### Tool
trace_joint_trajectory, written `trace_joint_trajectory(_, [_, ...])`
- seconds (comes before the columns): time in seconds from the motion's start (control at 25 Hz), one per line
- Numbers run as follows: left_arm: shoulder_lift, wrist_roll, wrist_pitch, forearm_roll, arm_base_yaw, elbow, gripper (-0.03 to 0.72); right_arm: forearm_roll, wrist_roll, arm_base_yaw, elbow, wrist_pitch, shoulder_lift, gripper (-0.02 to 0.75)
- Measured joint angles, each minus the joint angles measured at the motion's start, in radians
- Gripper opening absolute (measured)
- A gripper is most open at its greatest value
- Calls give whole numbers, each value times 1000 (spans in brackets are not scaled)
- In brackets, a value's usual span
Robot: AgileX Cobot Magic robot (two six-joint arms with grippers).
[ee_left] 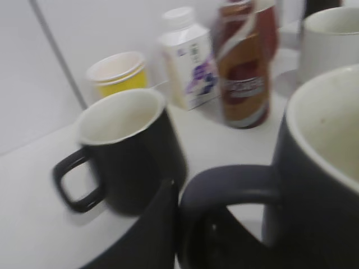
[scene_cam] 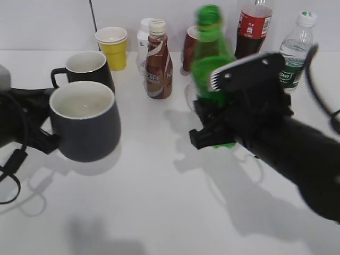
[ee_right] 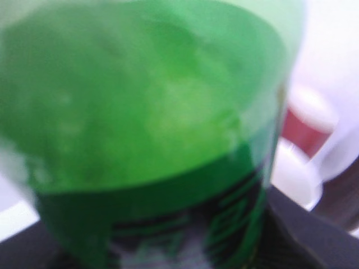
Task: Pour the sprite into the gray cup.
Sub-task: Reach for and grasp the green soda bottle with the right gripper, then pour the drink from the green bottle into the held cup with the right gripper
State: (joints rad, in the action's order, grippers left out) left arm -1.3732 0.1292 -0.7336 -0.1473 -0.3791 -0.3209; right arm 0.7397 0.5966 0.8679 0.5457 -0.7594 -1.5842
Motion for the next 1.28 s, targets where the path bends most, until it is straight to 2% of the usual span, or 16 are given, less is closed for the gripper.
trace_joint_trajectory(0.12, [0,0,1,-12,-46,-11,50,-124,131,1,-1,65,83,435])
trace_joint_trajectory(0.32, [25,-67,29,-18,-130,-18,50,-148,322,1,-1,152,169,435])
trace_joint_trajectory(0.52, [85,-101,111,-20,-175,-25,50,-100,624,1,0,175,177,435])
trace_joint_trajectory(0.76, [101,-105,367,-22,-240,-159,50,-73,830,1,68,178,177,435])
trace_joint_trajectory(1.0, [101,-105,399,-65,-250,-179,50,8,1037,1,86,77,150,435])
trace_joint_trajectory(1.28, [110,-105,429,-115,-264,-179,50,77,1128,-1,86,17,137,435])
